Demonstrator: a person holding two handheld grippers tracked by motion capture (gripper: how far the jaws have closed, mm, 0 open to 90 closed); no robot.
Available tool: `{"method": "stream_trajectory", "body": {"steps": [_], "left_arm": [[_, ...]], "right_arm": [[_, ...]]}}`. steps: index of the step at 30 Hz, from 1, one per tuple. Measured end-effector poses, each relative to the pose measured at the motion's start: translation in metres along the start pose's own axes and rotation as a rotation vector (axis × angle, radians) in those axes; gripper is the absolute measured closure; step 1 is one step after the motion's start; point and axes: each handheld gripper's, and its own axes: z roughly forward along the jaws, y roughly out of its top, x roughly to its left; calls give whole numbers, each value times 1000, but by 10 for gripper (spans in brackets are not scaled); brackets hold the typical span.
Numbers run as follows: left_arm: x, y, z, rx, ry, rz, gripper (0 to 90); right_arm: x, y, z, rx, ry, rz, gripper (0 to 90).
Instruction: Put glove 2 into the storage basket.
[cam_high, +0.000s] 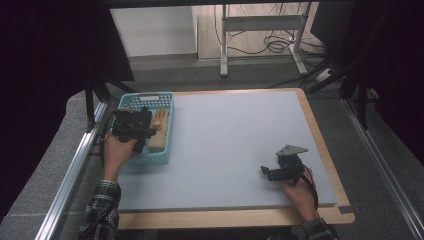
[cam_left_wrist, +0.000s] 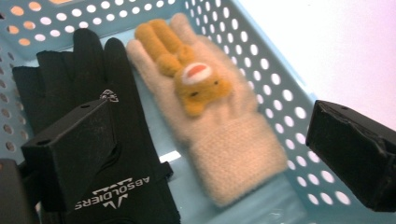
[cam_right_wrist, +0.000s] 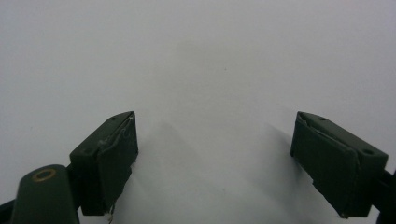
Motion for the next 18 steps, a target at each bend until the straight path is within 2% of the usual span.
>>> {"method": "stream_trajectory", "body": {"steps": [12, 18], "left_arm": [[-18, -4, -6, -33, -39, 42, 16], [-33, -4, -9, -43, -58, 92, 17]], "right_arm": [[0, 0, 0, 0, -1, 0, 148], [0, 0, 0, 0, -1, 0, 148]]}}
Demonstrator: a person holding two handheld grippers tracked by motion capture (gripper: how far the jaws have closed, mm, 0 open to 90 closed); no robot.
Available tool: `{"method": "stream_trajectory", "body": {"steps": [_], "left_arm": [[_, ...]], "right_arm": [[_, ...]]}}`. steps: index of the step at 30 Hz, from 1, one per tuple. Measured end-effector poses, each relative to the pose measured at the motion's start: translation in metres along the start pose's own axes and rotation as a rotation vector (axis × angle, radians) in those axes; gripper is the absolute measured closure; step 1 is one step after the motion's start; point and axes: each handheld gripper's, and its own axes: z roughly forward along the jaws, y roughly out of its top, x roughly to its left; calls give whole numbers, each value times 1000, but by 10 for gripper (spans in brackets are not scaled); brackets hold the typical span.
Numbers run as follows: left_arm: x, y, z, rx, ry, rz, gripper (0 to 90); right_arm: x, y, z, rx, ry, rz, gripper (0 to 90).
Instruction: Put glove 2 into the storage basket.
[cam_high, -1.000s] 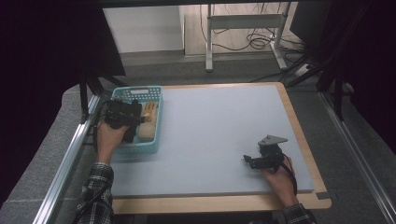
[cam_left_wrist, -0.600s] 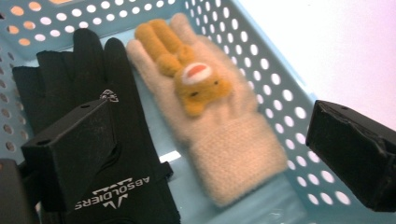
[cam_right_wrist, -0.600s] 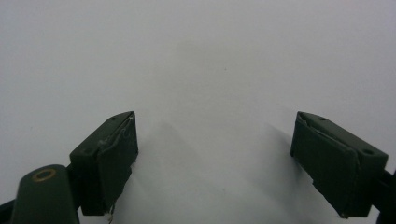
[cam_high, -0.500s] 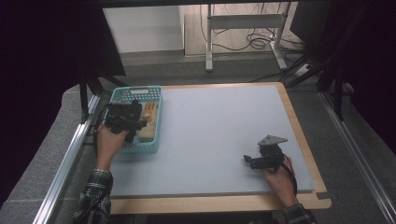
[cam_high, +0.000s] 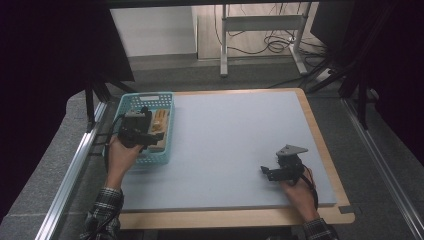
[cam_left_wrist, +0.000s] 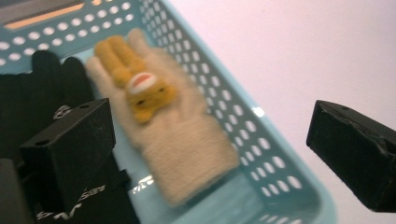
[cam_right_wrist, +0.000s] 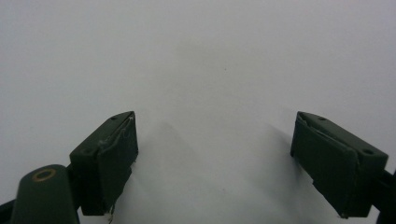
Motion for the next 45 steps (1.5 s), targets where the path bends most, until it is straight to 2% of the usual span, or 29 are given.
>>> {"method": "stream_trajectory", "body": {"steps": [6, 14, 26, 30, 36, 45], "left_arm": [[-17, 2, 0, -8, -18, 44, 17], [-37, 3, 1, -27, -63, 80, 19], [-64, 0, 15, -32, -113, 132, 19], [-75, -2, 22, -33, -138, 150, 20], [-92, -3, 28, -46, -190, 156, 19], [-120, 2, 34, -58, -244, 205, 18]], "right_arm": [[0, 0, 0, 0, -1, 1, 148], [0, 0, 0, 0, 0, 0, 148], [0, 0, 0, 0, -1, 0, 148], [0, 0, 0, -1, -1, 2, 148], [0, 0, 0, 0, -1, -1, 148], [0, 0, 0, 0, 0, 0, 148]]}}
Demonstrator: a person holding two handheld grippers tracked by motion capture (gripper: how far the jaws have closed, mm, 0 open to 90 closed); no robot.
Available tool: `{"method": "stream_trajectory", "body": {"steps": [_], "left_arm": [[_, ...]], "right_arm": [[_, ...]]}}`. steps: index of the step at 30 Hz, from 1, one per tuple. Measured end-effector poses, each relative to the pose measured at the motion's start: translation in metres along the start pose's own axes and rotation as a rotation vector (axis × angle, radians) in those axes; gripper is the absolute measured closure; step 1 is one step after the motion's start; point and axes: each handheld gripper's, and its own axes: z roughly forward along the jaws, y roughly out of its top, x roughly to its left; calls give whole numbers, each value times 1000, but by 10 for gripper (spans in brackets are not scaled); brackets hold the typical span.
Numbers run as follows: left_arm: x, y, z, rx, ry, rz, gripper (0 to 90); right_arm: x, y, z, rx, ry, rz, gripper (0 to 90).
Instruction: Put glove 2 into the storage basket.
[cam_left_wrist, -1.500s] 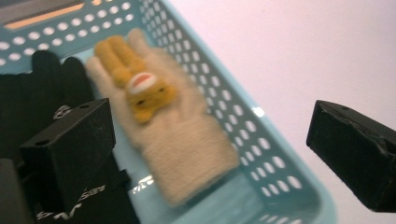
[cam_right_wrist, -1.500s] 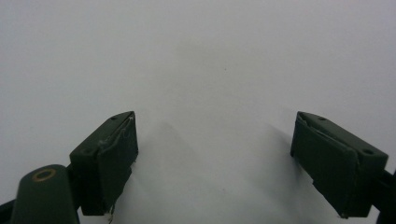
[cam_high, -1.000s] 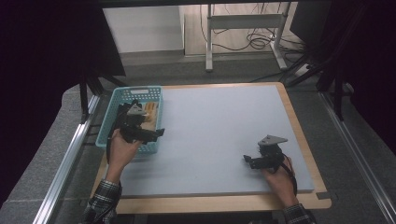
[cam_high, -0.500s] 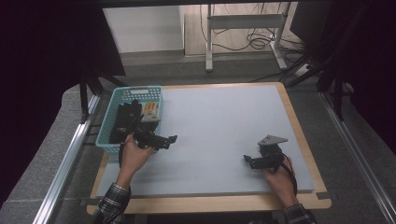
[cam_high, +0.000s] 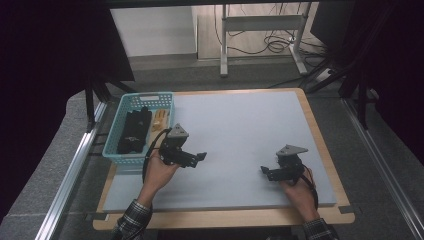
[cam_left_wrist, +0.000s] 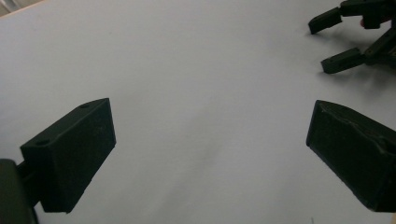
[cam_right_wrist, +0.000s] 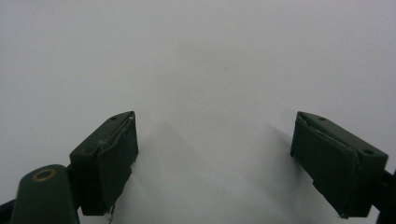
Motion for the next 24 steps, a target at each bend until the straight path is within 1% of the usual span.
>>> {"method": "stream_trajectory", "body": {"steps": [5, 8, 10, 12, 16, 19, 24], "left_arm": [[-13, 2, 9, 1, -23, 24, 17], [-21, 0, 15, 2, -26, 39, 11], [-24, -2, 18, 2, -29, 42, 8], [-27, -6, 22, 1, -41, 42, 7], [-31, -14, 30, 20, -51, 38, 4], [-32, -24, 38, 37, -74, 34, 0], [-34, -33, 44, 50, -70, 40, 0]], "right_arm": [[0, 0, 0, 0, 0, 0, 148], [0, 0, 0, 0, 0, 0, 148], [0, 0, 0, -1, 0, 1, 148], [0, 0, 0, 0, 0, 0, 148], [0, 0, 0, 0, 0, 0, 148], [0, 0, 0, 0, 0, 0, 148], [0, 0, 0, 0, 0, 0, 148]]}}
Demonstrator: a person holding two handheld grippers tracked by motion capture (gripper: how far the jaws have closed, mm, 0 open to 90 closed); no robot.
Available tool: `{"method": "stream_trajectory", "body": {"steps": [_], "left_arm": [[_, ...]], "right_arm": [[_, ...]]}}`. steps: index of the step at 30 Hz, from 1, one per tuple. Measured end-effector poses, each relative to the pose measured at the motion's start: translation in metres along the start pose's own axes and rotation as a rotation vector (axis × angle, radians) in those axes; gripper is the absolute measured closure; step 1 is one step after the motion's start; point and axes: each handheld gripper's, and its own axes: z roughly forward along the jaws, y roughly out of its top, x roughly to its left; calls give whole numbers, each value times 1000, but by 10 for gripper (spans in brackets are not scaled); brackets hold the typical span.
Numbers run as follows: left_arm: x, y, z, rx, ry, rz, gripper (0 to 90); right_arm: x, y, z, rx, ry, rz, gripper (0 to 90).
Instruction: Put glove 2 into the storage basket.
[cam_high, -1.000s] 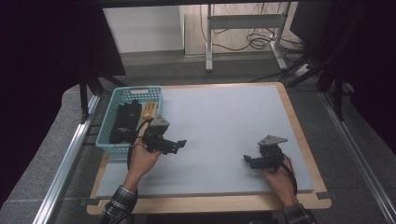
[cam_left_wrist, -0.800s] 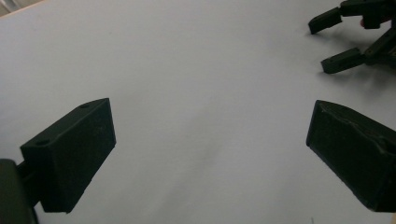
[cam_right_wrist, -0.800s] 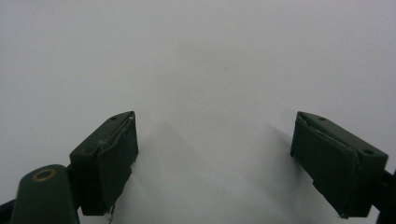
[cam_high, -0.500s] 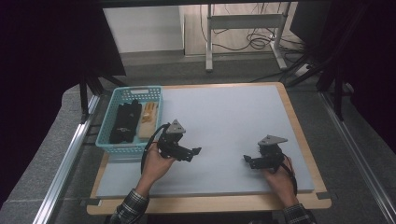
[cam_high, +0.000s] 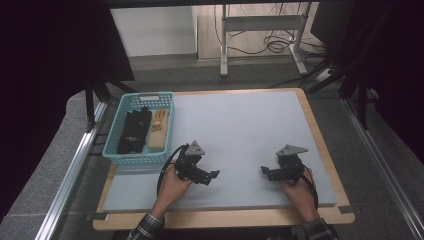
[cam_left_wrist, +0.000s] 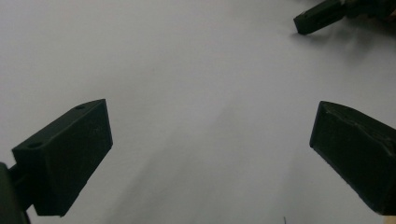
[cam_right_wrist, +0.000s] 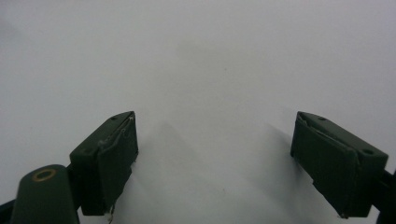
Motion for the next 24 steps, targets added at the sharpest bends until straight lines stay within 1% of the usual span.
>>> {"method": "stream_trajectory", "body": {"steps": [2, 7, 12, 16, 17, 18, 20, 22, 24], "left_arm": [[0, -4, 2, 1, -1, -2, 0], [-3, -14, 8, 28, 9, 3, 0], [-4, -20, 13, 42, 12, 3, 0], [-7, -26, 19, 73, 35, 19, 0], [-7, -26, 19, 73, 35, 19, 0], [-9, -28, 21, 88, 44, 29, 0], [-10, -28, 23, 94, 51, 31, 0], [-12, -27, 23, 100, 63, 49, 0], [-12, -27, 23, 102, 64, 46, 0]], "right_arm": [[0, 0, 0, 0, 0, 0, 148], [0, 0, 0, 0, 0, 0, 148], [0, 0, 0, 0, 0, 0, 148], [0, 0, 0, 0, 0, 0, 148], [0, 0, 0, 0, 0, 0, 148], [0, 0, 0, 0, 0, 0, 148], [0, 0, 0, 0, 0, 0, 148], [0, 0, 0, 0, 0, 0, 148], [0, 0, 0, 0, 0, 0, 148]]}}
